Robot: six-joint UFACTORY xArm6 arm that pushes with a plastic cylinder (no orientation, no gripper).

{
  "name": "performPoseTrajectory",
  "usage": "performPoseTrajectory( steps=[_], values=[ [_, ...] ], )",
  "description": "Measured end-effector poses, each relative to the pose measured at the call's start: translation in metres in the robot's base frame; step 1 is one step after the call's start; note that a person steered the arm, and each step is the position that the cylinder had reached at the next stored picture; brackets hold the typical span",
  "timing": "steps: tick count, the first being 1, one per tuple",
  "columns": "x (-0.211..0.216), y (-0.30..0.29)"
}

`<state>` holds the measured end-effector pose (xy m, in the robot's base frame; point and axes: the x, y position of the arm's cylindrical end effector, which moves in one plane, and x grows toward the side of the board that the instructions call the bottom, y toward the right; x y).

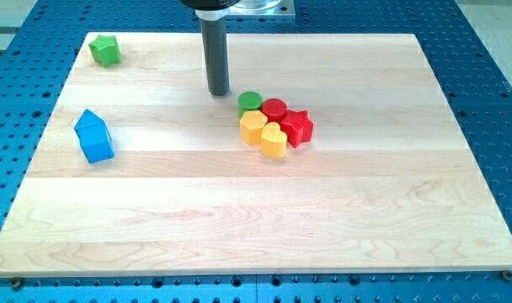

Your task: Separate the blue blocks

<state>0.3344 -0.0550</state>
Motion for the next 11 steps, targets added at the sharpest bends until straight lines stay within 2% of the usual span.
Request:
performPoseTrajectory(
  steps=[1,3,4,5,6,8,9,10,11],
  values=[
    [0.000,-0.004],
    [-0.006,-0.086],
    [0.011,-0.116],
    [0.024,-0.119],
    [0.024,-0.131],
    [0.032,-0.195],
    [0.054,-0.236],
    [0.106,-0.247],
    [0.140,-0.206]
  ],
)
